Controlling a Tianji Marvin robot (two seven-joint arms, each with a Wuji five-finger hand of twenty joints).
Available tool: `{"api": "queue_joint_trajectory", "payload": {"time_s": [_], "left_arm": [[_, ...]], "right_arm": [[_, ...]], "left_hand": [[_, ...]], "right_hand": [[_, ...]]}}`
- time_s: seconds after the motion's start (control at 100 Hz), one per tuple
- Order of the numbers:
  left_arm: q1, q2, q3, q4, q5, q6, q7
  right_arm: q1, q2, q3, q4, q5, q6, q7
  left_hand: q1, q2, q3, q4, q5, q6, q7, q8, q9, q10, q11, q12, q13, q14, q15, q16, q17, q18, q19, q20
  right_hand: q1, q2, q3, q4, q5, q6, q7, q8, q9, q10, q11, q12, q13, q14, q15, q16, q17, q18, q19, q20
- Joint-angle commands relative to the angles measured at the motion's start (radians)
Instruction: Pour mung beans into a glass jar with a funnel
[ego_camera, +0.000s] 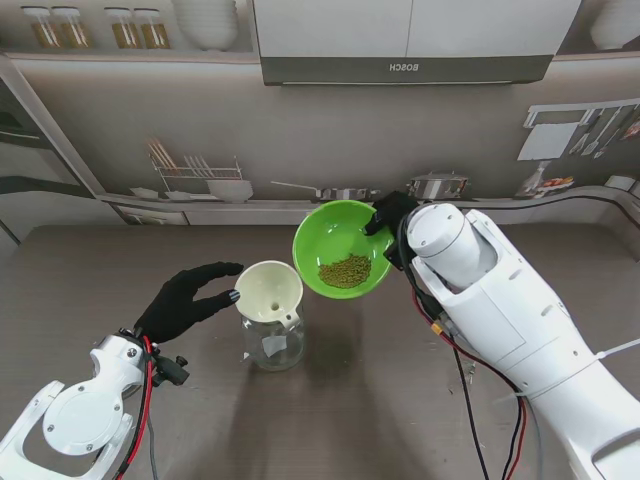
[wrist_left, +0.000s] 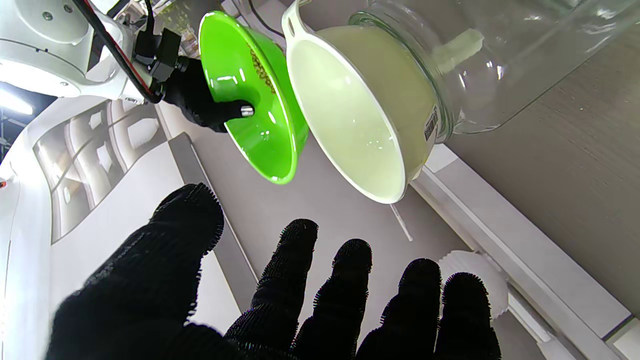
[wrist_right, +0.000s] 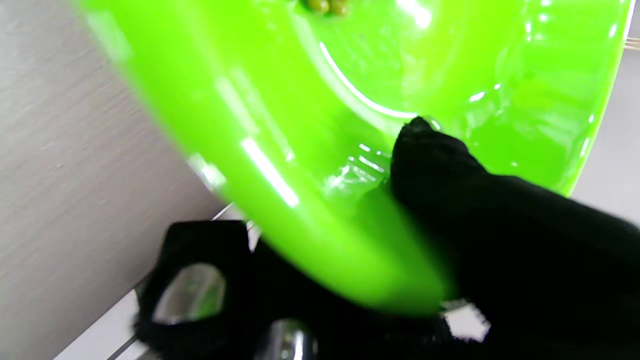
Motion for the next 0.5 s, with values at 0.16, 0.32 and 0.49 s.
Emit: {"api": "queue_joint_trajectory", "payload": {"time_s": [0.16, 0.32, 0.49], "left_arm": [[0.003, -0.004, -0.001, 0.000, -0.006, -0.001, -0.020], [0.003, -0.004, -0.001, 0.000, -0.009, 0.000, -0.022], [0.007, -0.004, -0.005, -0.002, -0.010, -0.002, -0.022]], "right_arm": [[0.026, -0.048, -0.029, -0.032, 0.021, 0.018, -0.049], [0.026, -0.080, -0.055, -0.034, 0.031, 0.011, -0.120], [0.034, -0.106, -0.091, -0.017, 0.019, -0.018, -0.178]], "left_hand": [[0.024, 0.032, -0.020, 0.018, 0.012, 0.000, 0.001, 0.001, 0.026, -0.003, -0.003, 0.007, 0.015, 0.006, -0.004, 0.007, -0.013, 0.001, -0.026, 0.012], [0.024, 0.032, -0.020, 0.018, 0.013, 0.001, 0.002, 0.001, 0.025, -0.002, -0.004, 0.006, 0.015, 0.006, -0.004, 0.007, -0.013, 0.001, -0.026, 0.012], [0.023, 0.032, -0.021, 0.018, 0.013, -0.001, 0.002, 0.001, 0.026, -0.003, -0.003, 0.007, 0.014, 0.006, -0.005, 0.007, -0.013, 0.001, -0.026, 0.013]], "right_hand": [[0.107, 0.059, 0.122, 0.055, 0.057, -0.027, 0.015, 0.033, 0.094, 0.088, 0.046, 0.013, 0.030, -0.085, 0.104, 0.021, 0.055, -0.009, 0.140, 0.019], [0.107, 0.063, 0.120, 0.056, 0.055, -0.028, 0.014, 0.034, 0.094, 0.090, 0.044, 0.013, 0.031, -0.085, 0.103, 0.020, 0.055, -0.008, 0.140, 0.018], [0.105, 0.069, 0.115, 0.056, 0.050, -0.031, 0.015, 0.037, 0.094, 0.090, 0.040, 0.012, 0.031, -0.089, 0.102, 0.019, 0.055, -0.009, 0.139, 0.017]]}}
